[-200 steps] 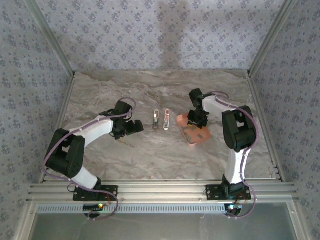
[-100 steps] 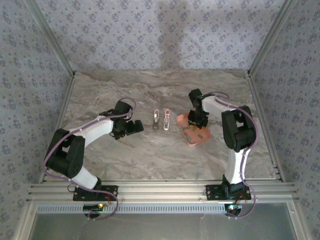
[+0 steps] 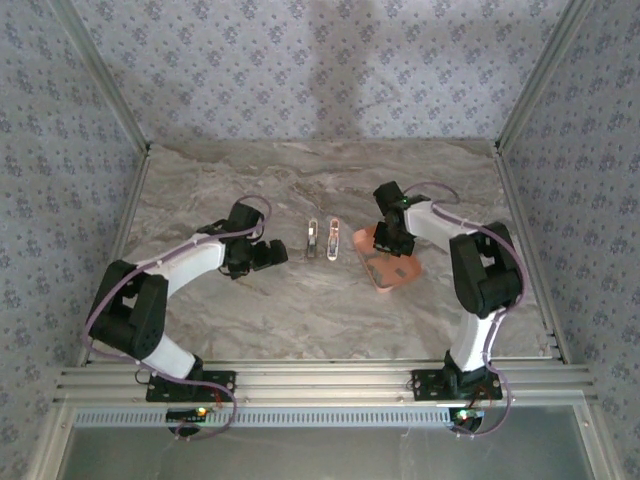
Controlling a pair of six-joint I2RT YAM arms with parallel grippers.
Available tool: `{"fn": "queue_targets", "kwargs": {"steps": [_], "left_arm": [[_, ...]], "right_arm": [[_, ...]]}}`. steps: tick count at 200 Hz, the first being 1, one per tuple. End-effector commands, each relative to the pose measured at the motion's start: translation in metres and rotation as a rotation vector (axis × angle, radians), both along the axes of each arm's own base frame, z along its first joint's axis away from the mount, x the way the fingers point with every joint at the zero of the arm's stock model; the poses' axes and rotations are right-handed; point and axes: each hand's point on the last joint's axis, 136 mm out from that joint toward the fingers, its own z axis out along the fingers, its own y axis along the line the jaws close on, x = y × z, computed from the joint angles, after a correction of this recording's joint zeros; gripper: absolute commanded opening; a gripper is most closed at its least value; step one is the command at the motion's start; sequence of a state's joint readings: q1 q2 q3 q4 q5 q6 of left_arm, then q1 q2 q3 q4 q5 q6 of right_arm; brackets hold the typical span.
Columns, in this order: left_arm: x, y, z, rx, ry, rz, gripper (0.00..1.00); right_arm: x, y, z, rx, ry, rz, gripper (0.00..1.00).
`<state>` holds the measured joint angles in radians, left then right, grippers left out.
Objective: Load the staples into the stapler
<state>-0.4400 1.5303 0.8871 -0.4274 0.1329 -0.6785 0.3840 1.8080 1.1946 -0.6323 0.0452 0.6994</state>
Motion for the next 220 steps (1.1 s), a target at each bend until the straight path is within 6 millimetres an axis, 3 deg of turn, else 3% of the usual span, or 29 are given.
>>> {"fn": "queue_targets", "kwargs": {"steps": [1,38,82,146,184,220], "left_arm": [[0.005,-0.014,0.020,-0.089,-0.076,-0.040,0.98],[0.010,-0.048,0.055,-0.176,-0.203,-0.148,0.98],[0.014,-0.109,0.081,-0.250,-0.289,-0.284,0.98],[0.024,-0.196,0.076,-0.308,-0.258,-0.397,0.97],[0.024,-0.238,0.059,-0.335,-0.211,-0.438,0.96],[0.026,-0.261,0.045,-0.353,-0.171,-0.450,0.96]], "right_arm": [[0.005,-0.003,0.027,-0.009,-0.133,0.003,0.15],[-0.007,-0.006,0.065,0.028,-0.284,0.056,0.14],[-0.033,-0.022,0.099,0.058,-0.401,0.122,0.15],[-0.080,-0.062,0.114,0.045,-0.464,0.096,0.16],[-0.096,-0.068,0.115,0.053,-0.473,0.093,0.16],[-0.100,-0.067,0.112,0.067,-0.464,0.094,0.16]]}}
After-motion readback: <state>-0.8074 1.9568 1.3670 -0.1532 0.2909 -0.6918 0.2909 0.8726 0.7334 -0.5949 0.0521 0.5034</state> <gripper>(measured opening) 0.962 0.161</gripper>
